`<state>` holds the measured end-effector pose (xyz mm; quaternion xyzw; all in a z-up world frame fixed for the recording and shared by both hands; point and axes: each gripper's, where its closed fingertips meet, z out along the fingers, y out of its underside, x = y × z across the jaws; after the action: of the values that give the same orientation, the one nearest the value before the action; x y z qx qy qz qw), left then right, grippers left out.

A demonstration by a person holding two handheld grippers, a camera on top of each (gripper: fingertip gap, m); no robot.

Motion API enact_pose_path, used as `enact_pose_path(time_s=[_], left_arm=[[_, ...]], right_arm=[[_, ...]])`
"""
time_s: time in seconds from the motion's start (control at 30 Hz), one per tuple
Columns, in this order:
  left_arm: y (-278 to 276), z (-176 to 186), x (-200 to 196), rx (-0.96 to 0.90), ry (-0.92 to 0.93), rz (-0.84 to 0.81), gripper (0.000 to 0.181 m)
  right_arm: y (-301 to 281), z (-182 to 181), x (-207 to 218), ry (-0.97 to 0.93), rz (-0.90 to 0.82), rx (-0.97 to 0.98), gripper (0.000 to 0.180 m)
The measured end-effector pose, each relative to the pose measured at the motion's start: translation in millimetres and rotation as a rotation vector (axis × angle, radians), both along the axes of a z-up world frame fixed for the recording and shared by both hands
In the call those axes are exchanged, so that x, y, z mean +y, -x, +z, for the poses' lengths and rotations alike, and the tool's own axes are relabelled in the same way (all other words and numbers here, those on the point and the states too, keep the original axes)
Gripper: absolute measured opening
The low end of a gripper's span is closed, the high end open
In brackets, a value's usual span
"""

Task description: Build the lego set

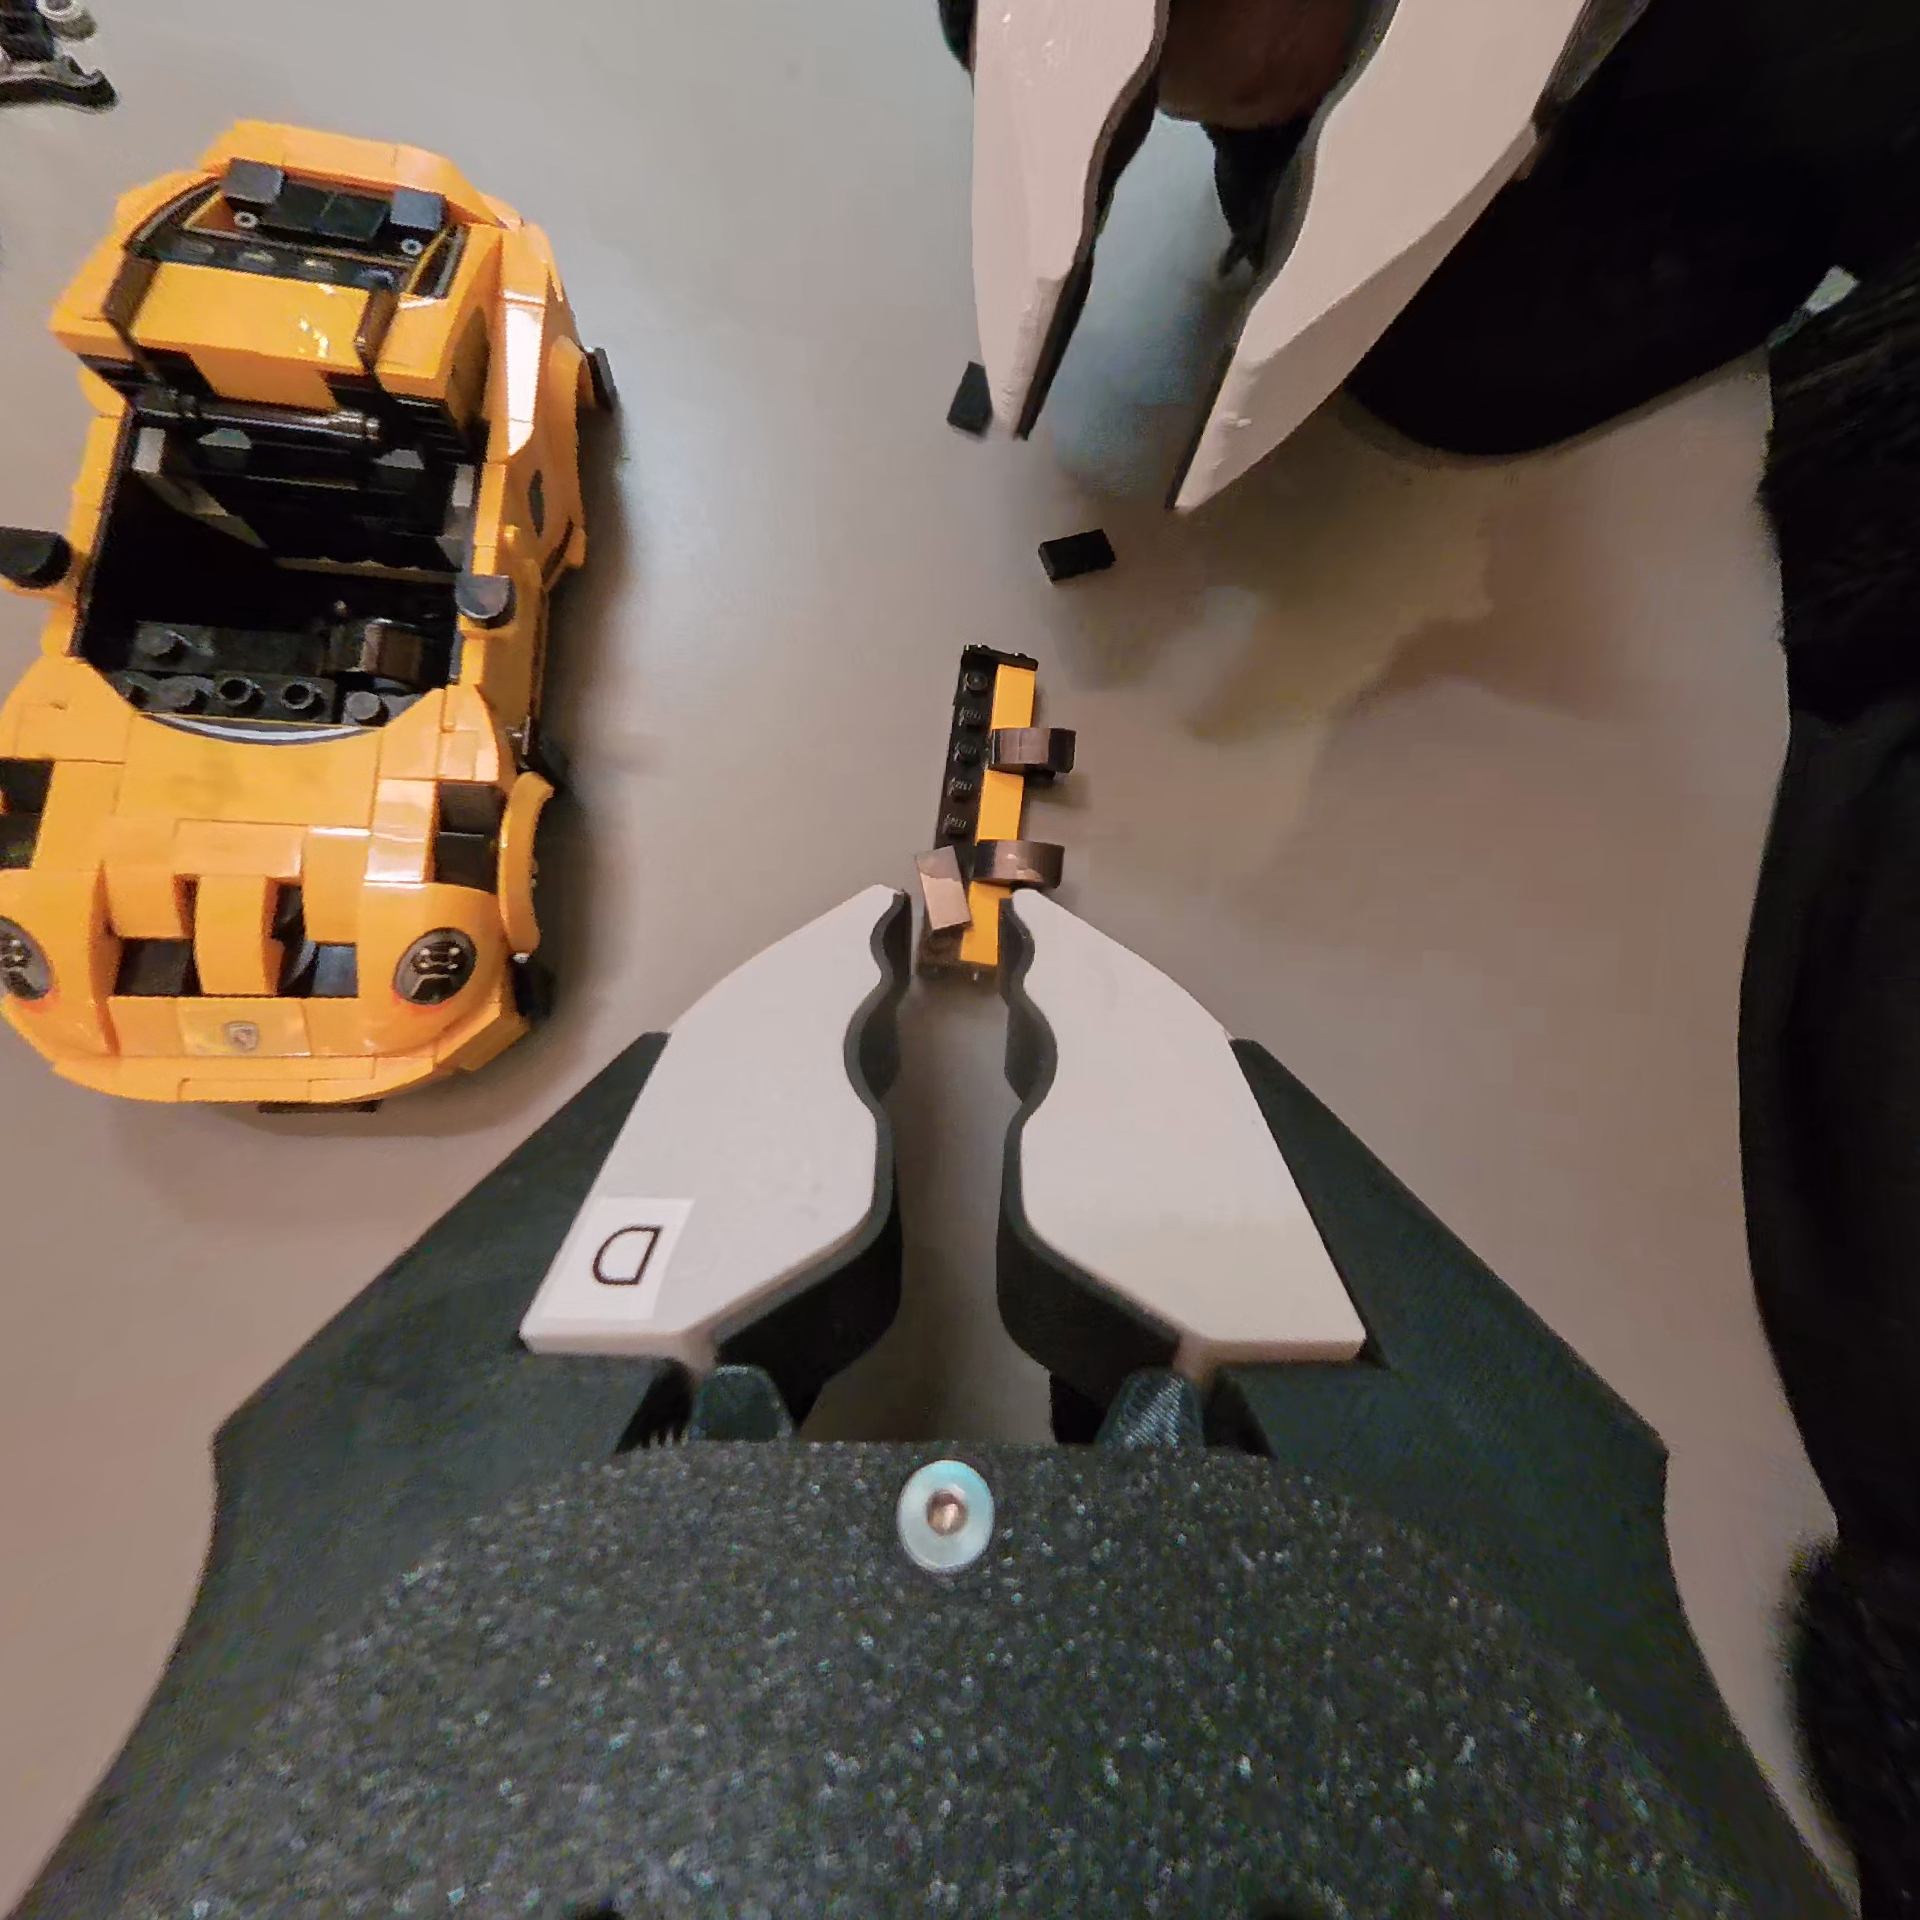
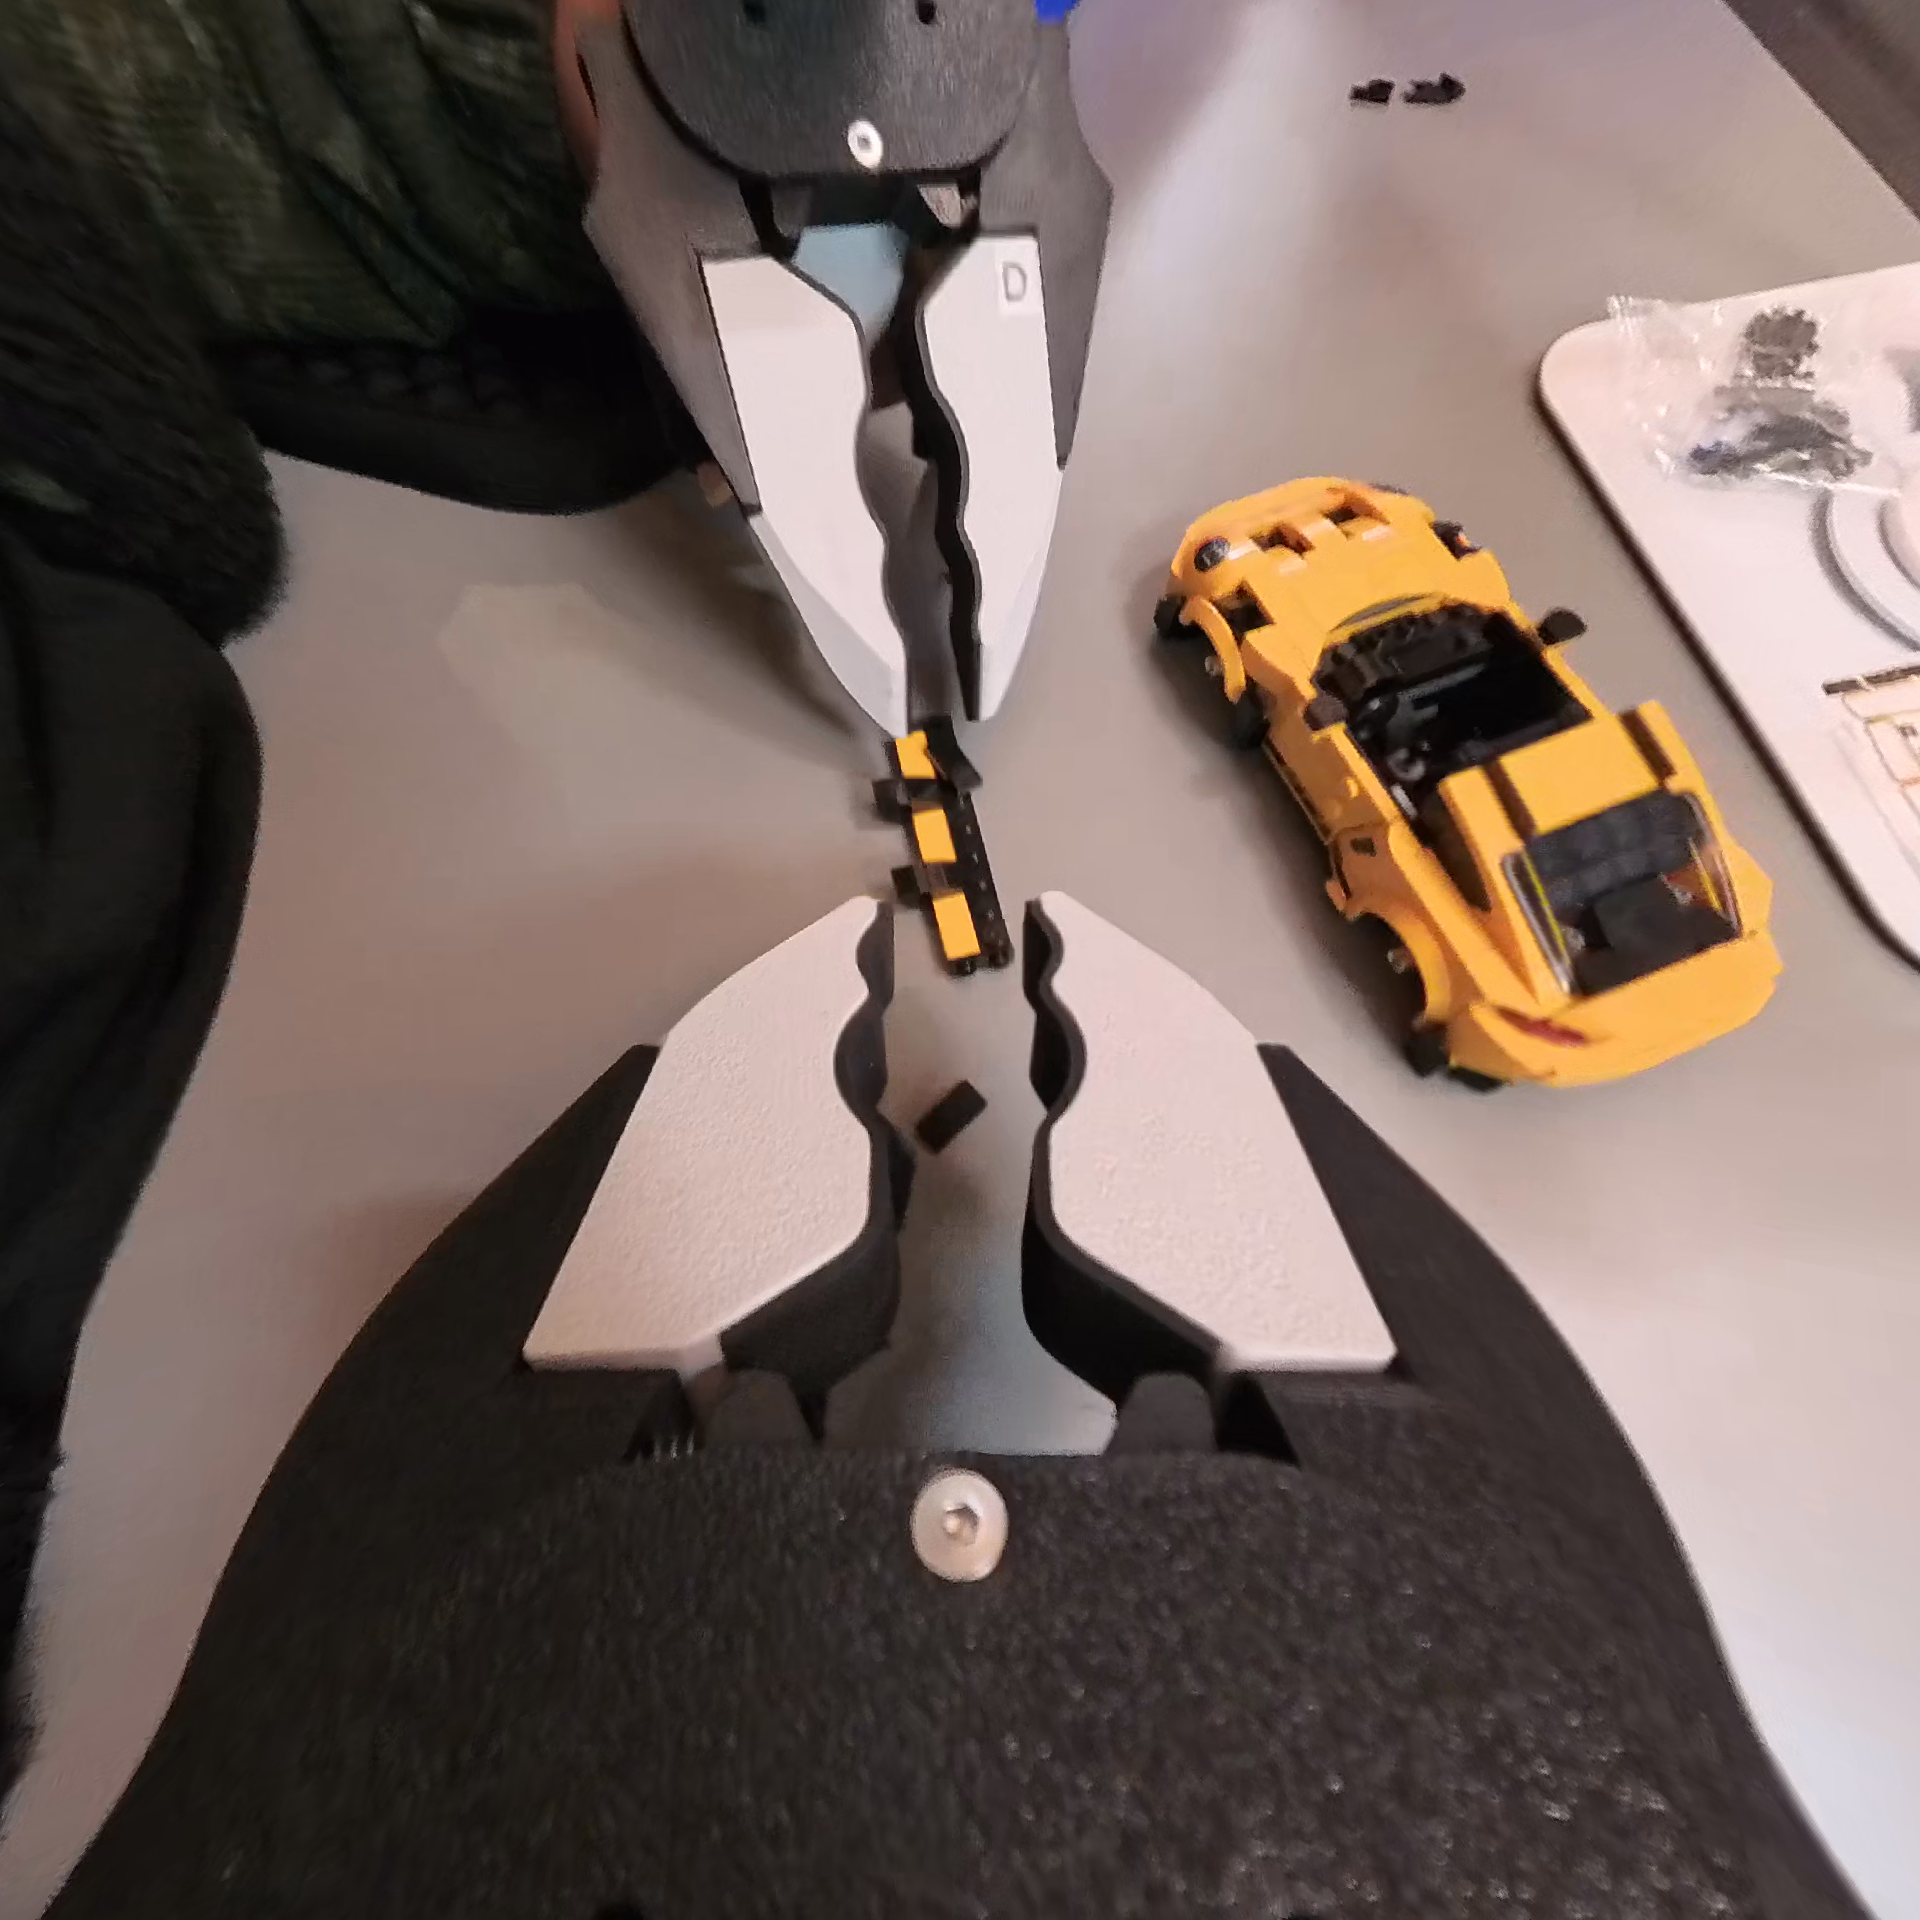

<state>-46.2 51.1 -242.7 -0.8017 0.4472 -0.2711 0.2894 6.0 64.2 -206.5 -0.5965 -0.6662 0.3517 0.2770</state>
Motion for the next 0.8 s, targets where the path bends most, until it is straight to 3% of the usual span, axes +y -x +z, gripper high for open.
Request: enact_pose_path(time_s=[0.27,0.8], left_arm=[[-1.8,-1.6,-0.5,-0.020,0.021,0.005,0.016],[-2.3,-8.7,-0.5,-0.005,0.045,0.004,0.014]], right_arm=[[26.7,-1.2,1.1,-0.083,0.149,-0.094,0.023],[27.7,4.6,13.5,-0.027,0.099,-0.001,0.023]])
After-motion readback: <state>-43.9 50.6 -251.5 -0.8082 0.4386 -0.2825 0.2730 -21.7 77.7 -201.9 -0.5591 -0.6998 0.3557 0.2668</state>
